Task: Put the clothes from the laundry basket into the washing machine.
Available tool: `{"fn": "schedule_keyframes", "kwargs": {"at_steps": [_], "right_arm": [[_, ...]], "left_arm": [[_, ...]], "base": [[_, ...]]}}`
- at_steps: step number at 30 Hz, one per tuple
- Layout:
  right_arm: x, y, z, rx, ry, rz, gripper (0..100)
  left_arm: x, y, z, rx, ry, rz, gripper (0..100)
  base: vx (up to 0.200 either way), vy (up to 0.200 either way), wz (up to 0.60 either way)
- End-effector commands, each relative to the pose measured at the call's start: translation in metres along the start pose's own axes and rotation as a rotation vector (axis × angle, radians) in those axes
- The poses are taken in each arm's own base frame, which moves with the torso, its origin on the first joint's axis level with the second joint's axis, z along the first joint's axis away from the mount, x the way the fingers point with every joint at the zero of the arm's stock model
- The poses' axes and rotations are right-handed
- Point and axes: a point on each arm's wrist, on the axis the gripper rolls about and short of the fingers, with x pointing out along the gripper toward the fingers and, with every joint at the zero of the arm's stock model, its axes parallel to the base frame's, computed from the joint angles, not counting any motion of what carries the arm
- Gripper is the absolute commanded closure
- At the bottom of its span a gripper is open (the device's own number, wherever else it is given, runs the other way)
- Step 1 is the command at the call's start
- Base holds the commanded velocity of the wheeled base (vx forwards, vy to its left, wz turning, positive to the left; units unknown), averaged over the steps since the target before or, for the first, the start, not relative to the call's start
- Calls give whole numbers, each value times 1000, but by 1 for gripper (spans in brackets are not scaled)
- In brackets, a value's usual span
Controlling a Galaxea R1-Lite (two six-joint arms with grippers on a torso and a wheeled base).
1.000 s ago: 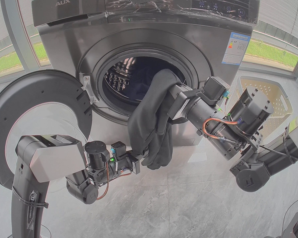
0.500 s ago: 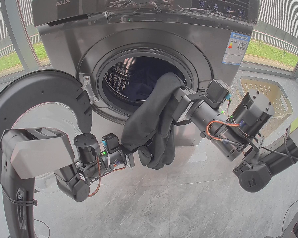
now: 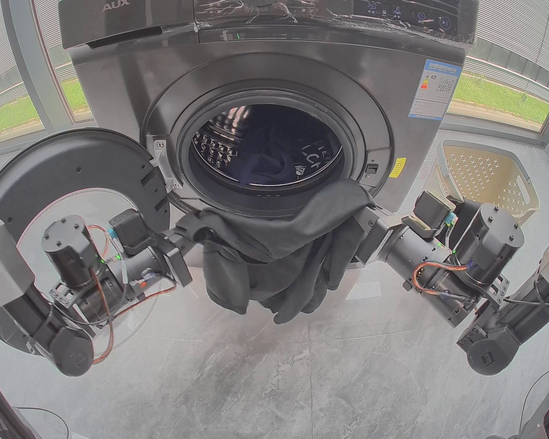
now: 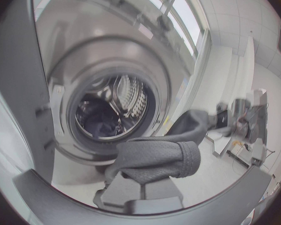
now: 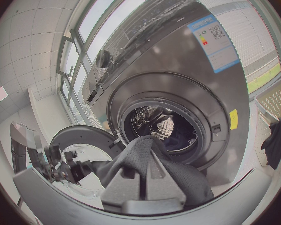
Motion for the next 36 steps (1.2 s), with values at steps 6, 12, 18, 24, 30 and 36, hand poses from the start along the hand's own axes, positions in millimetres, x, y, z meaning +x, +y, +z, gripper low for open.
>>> {"fn": "schedule_keyframes", "kwargs": {"at_steps": [6, 12, 18, 24, 30, 36], "right_arm": [[-20, -13, -1, 13, 34, -51, 100], [-21, -11, 4, 9, 18, -45, 100], [-21, -11, 13, 7, -14, -44, 100], [-21, -8, 22, 6, -46, -34, 100], [-20, -7, 26, 5, -64, -30, 100], [-20, -6, 30, 4, -77, -26, 100]], "left_arm": [[-41, -15, 84, 70, -269, -19, 100], [-45, -22, 99, 76, -325, -42, 100], [-44, -22, 94, 69, -307, -38, 100], [-44, -20, 88, 60, -284, -33, 100], [-42, -19, 86, 54, -275, -33, 100], [-42, -20, 85, 53, -273, -34, 100]], "base": [[0, 0, 0], [0, 0, 0], [0, 0, 0], [0, 0, 0], [0, 0, 0], [0, 0, 0]]}}
